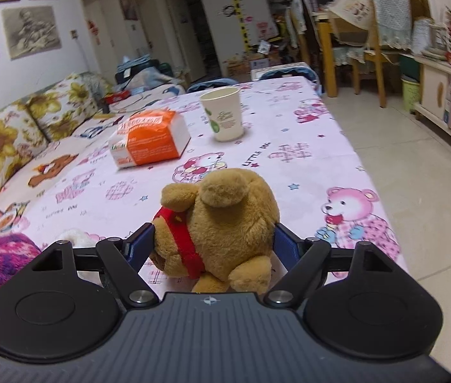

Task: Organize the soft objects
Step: 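Carry the cloth bundle and teddy bear over the cardboard box with both tools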

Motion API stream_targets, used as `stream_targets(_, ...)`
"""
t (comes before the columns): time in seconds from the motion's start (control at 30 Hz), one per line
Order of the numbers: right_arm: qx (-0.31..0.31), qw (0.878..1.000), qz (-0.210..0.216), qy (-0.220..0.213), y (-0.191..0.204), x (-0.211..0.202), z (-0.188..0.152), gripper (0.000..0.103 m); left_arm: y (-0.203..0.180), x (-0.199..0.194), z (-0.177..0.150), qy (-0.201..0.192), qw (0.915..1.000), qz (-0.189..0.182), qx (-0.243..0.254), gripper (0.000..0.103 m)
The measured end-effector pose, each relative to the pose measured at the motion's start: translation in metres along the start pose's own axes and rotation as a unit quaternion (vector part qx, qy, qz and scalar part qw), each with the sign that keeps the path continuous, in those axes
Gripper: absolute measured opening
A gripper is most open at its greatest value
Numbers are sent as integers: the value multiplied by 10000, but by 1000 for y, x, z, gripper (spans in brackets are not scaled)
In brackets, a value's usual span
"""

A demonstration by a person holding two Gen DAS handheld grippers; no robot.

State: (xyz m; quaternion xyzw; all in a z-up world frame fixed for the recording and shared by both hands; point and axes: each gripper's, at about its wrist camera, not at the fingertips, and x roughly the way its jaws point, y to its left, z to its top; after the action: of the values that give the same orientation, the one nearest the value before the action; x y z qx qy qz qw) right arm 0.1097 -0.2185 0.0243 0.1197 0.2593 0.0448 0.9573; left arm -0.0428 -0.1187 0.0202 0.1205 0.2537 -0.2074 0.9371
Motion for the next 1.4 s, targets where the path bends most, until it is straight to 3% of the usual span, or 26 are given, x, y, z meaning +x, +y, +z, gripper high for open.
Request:
stream_targets(0.67,573,9967,-467,-335,9,-54,-16,98,60,-33,1,-269,9965,570,-541,58)
stream_targets(1.03,597,9971,-362,-305,23,-68,-24,98,93,-56,3,-448,9925,834,-775,58)
stream_targets(1.4,373,9989,4,-280,49,-74,-25,98,136,-76,3,-616,9854,1219,-1014,58)
